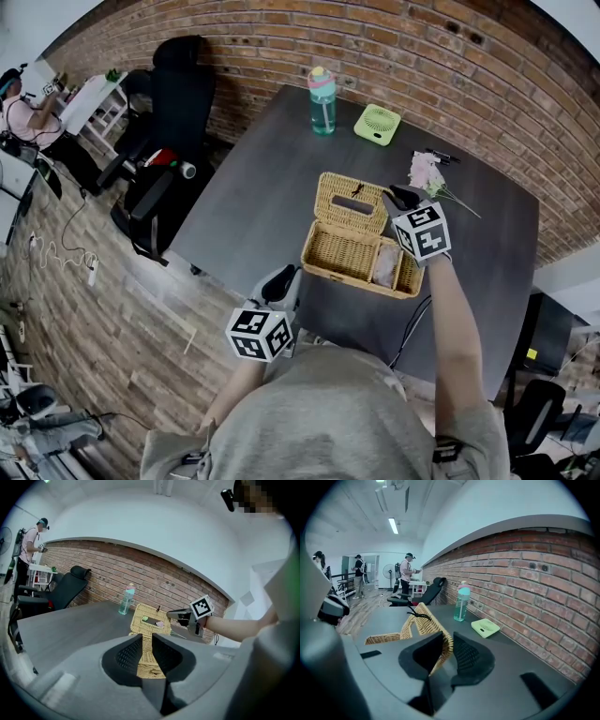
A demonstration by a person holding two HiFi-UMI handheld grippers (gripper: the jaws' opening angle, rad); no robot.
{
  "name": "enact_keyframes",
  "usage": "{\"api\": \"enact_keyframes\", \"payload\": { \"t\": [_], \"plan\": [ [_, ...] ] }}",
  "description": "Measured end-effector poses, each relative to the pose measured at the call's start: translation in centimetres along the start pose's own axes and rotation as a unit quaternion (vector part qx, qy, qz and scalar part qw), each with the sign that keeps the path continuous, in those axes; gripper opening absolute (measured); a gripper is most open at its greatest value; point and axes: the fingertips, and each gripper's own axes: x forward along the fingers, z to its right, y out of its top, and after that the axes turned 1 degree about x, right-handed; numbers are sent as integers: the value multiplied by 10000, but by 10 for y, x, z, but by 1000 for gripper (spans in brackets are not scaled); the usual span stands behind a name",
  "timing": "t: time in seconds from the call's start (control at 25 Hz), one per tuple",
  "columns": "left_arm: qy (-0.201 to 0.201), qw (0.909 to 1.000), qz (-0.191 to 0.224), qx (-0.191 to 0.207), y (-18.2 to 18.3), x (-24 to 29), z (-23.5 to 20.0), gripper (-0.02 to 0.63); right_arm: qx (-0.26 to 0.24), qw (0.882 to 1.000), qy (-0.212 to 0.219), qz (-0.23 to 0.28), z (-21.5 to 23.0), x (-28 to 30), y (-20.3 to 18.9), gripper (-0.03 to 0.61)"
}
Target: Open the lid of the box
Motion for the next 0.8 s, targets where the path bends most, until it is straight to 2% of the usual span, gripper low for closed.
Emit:
{"api": "enact_keyframes", "payload": {
  "t": [0.8],
  "plan": [
    [111,9999,-110,-5,-1,6,-7,31,1013,9940,97,-390,27,44,-34,77]
  ]
}}
